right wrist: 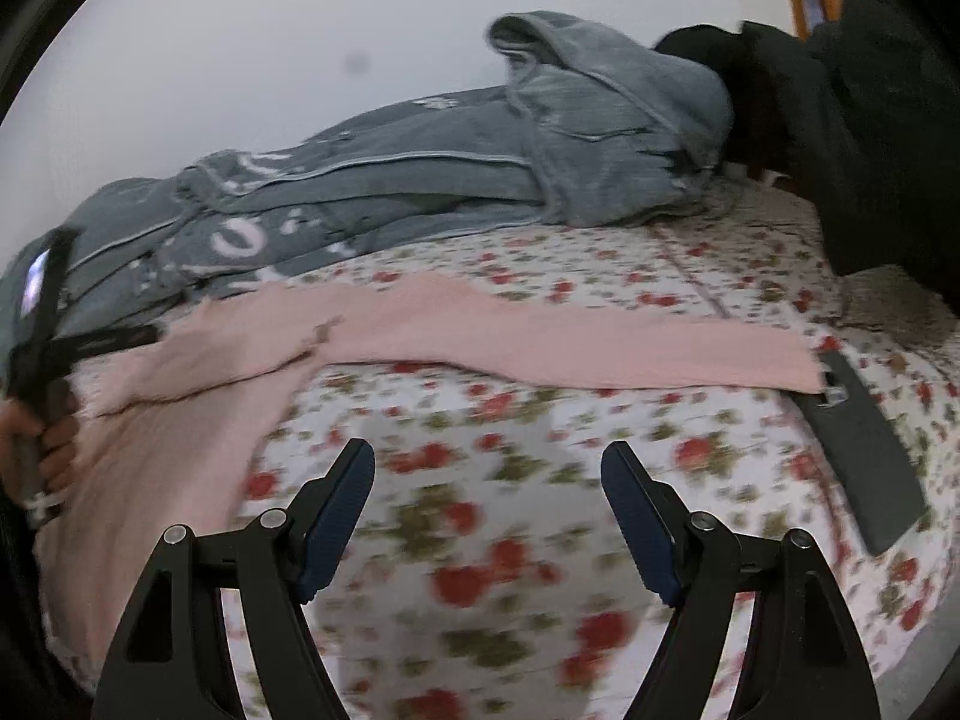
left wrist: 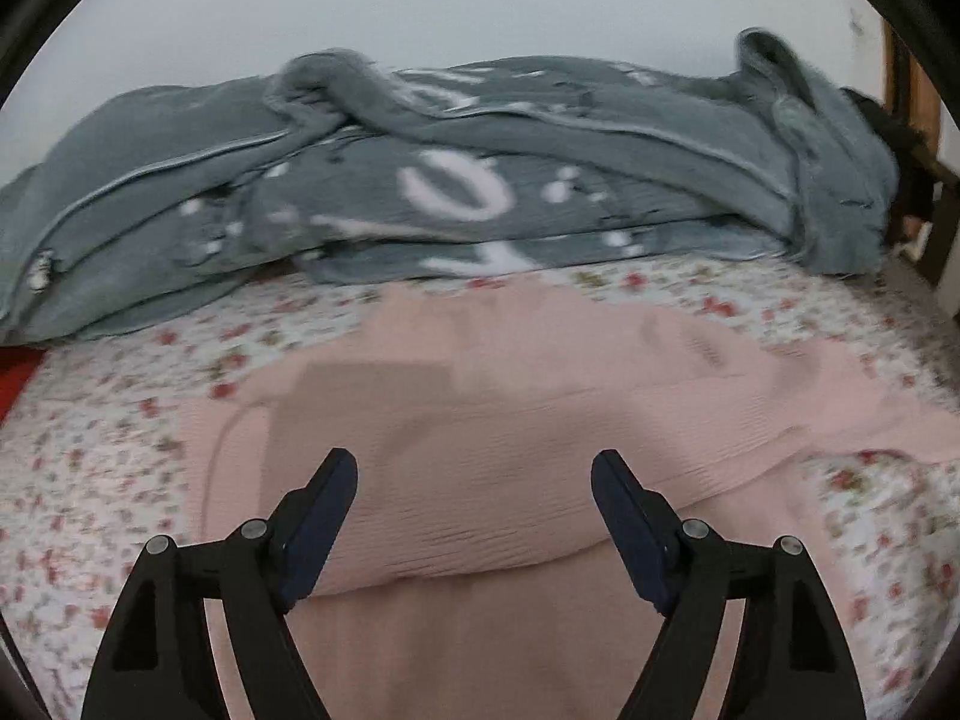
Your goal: Fold small clothes
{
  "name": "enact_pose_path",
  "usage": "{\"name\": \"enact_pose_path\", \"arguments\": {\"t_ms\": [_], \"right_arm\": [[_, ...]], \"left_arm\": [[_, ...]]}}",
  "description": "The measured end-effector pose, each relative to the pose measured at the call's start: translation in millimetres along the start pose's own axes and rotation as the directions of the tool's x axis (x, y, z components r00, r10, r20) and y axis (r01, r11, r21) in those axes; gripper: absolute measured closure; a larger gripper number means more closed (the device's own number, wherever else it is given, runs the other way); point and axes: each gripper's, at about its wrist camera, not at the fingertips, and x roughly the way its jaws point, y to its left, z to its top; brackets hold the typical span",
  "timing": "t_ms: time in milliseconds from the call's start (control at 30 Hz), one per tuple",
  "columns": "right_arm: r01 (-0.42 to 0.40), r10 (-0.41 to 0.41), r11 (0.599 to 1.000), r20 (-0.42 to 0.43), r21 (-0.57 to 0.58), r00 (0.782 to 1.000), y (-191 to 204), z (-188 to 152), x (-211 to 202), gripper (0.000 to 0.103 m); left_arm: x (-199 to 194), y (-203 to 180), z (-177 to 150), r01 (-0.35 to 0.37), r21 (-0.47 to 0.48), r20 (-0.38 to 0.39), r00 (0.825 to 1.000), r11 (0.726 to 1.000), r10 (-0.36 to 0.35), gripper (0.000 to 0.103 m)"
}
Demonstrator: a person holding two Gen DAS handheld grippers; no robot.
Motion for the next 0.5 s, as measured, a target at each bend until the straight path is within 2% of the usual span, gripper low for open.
{"name": "enact_pose_path", "arguments": {"t_ms": [67, 167, 333, 500], "right_arm": [[0.026, -0.026, 0.999, -0.007, 0.025, 1.0, -19, 2, 4, 0.037], [0.062, -0.061, 0.996, -0.023, 0.064, 0.998, -46, 3, 13, 0.05], [0.093, -0.084, 0.984, -0.059, 0.154, 0.995, -84, -1, 33, 0.053], [0.039, -0.028, 0.971, -0.05, 0.237, 0.998, -107, 1, 46, 0.053]], "left_arm": [[7, 13, -6, -0.045, -0.007, -0.01, 0.999, 0.999, 0.045, 0.024], [20, 25, -16, -0.077, -0.025, -0.005, 0.997, 0.997, 0.077, 0.024], [47, 23, -29, -0.064, -0.04, -0.079, 0.995, 0.997, 0.061, 0.024], [47, 16, -34, -0.085, -0.02, -0.065, 0.994, 0.996, 0.083, 0.021]]}}
